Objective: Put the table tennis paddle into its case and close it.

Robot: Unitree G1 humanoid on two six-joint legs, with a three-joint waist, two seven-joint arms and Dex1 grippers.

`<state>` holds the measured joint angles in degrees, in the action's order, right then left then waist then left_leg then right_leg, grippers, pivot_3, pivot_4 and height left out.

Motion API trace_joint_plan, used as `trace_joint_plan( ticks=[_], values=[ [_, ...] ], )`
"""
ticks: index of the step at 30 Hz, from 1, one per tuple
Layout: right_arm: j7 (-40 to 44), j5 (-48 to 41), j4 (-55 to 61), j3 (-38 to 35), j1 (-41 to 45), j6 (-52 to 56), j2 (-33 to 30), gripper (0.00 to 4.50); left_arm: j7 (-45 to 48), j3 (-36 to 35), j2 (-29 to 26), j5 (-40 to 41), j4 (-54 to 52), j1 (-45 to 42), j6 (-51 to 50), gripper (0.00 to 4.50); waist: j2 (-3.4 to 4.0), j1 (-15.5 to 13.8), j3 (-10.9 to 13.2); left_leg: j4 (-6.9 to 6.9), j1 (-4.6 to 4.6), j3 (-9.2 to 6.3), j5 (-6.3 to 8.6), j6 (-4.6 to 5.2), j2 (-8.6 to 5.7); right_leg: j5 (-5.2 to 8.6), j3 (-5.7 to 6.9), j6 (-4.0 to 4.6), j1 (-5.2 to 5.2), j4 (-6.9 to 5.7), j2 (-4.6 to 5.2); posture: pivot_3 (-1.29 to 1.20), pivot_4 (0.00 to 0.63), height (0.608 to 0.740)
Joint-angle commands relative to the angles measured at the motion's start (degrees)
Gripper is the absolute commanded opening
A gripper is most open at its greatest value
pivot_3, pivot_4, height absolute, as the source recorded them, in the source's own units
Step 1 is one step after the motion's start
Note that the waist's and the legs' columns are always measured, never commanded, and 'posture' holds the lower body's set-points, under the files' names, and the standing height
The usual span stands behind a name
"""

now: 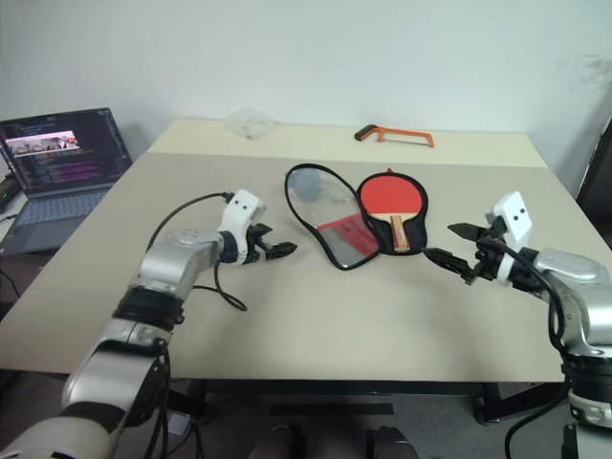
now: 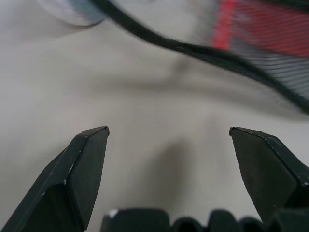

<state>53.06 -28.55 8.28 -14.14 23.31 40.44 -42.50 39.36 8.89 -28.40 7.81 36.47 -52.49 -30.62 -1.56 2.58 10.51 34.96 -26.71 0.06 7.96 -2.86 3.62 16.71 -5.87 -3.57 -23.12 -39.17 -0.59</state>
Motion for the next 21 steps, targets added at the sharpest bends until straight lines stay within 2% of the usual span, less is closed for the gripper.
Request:
trace_joint_plan(
  ticks=[1, 4, 14, 21],
  values=[
    [0.29, -2.18, 2.92, -1.95, 0.05, -1.34, -1.07, 4.47, 0.10, -0.84, 1.42, -1.63, 4.72, -3.25, 3.88, 4.38, 0.00, 0.03, 0.00, 0.00, 0.00, 0.00, 0.00, 0.00, 0.00, 0.00, 0.00, 0.00, 0.00, 0.00, 0.00, 0.00, 0.150, 0.740],
    [0.56, -3.19, 4.55, -2.04, -0.89, -1.06, -1.25, 4.50, -0.70, -1.03, 3.70, -2.98, 9.49, -5.22, 7.16, 3.71, 0.00, -0.17, 0.00, 0.00, -0.01, -0.02, 0.00, 0.00, 0.00, 0.00, 0.02, 0.00, 0.00, 0.00, 0.00, 0.00, 0.150, 0.740],
    [-0.20, -3.29, 5.32, -1.69, -1.75, -1.17, -1.65, 4.50, -3.89, -2.00, 9.81, -6.68, 24.51, -12.77, 16.42, 0.13, 0.00, -0.70, 0.00, 0.01, -0.04, -0.04, -0.01, -0.01, -0.03, -0.01, 0.04, 0.00, 0.00, 0.00, 0.00, 0.00, 0.150, 0.740],
    [-1.59, -1.85, 4.77, -0.72, -2.28, -1.97, -1.32, 4.50, -2.48, -6.77, 16.56, -3.10, 27.02, -20.41, 16.80, 0.03, 0.00, -0.79, 0.00, 0.01, -0.07, -0.05, -0.01, -0.02, -0.05, -0.01, 0.05, 0.00, 0.00, 0.01, 0.00, 0.00, 0.150, 0.740]
  ],
)
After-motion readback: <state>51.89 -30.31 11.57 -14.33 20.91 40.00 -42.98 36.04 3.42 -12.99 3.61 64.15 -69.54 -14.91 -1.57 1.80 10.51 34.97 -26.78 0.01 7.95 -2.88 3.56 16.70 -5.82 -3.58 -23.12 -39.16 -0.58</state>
